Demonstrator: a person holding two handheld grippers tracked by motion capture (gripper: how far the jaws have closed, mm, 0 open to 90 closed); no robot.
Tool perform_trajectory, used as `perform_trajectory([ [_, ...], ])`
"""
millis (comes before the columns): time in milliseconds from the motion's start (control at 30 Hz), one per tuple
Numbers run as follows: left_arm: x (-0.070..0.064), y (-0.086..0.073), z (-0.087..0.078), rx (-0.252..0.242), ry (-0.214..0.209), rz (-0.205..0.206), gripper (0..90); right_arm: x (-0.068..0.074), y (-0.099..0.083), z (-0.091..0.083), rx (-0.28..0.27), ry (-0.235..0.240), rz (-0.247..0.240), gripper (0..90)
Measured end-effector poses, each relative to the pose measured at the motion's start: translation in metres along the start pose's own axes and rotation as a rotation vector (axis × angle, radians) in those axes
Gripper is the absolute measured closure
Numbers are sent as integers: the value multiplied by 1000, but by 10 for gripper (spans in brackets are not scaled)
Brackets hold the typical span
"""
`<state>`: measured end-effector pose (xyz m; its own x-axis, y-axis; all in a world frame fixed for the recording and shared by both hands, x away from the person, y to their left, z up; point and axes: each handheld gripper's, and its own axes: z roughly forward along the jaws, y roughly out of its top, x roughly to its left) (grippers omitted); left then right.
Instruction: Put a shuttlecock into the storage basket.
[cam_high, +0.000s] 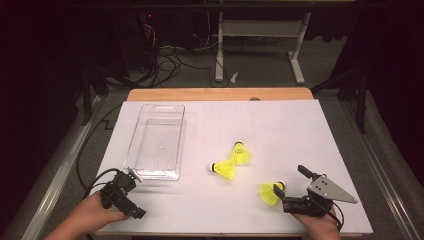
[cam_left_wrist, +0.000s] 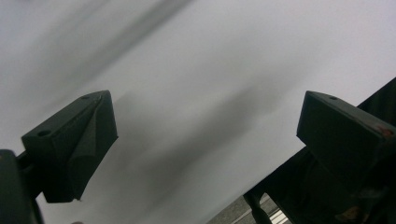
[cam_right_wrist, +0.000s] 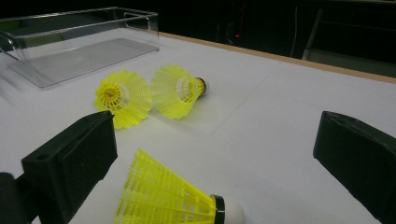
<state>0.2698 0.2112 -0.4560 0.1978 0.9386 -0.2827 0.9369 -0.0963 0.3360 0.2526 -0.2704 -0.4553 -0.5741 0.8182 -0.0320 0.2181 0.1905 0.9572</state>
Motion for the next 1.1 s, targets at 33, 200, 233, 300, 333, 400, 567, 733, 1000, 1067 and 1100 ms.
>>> perform_trajectory([
  [33,-2,0,0,0,-3,7,67,0,0,0,-1,2,-3,2],
  [200,-11,0,1,15,-18,35,86,0,0,-1,-4,0,0,2],
  [233,-15,0,1,25,-21,51,101,-1,0,-1,-3,-1,4,2],
  [300,-17,0,2,29,-21,59,104,-1,0,-1,-7,-1,7,2],
  [333,-20,1,2,33,-22,65,104,-1,0,-1,-7,-1,7,2],
  [400,-25,1,3,40,-27,82,109,-1,0,-2,-7,-1,6,2],
  [567,-40,2,6,60,-29,118,115,-2,0,-2,-9,0,7,2],
  [733,-57,5,9,83,-39,153,124,-2,0,-3,-12,1,11,2],
  [1000,-91,10,16,109,-59,219,125,-3,0,-4,-16,2,13,2],
  [1067,-99,12,17,115,-62,238,126,-3,0,-4,-19,0,13,2],
  [1100,-103,13,18,115,-66,242,126,-3,0,-5,-20,0,13,2],
])
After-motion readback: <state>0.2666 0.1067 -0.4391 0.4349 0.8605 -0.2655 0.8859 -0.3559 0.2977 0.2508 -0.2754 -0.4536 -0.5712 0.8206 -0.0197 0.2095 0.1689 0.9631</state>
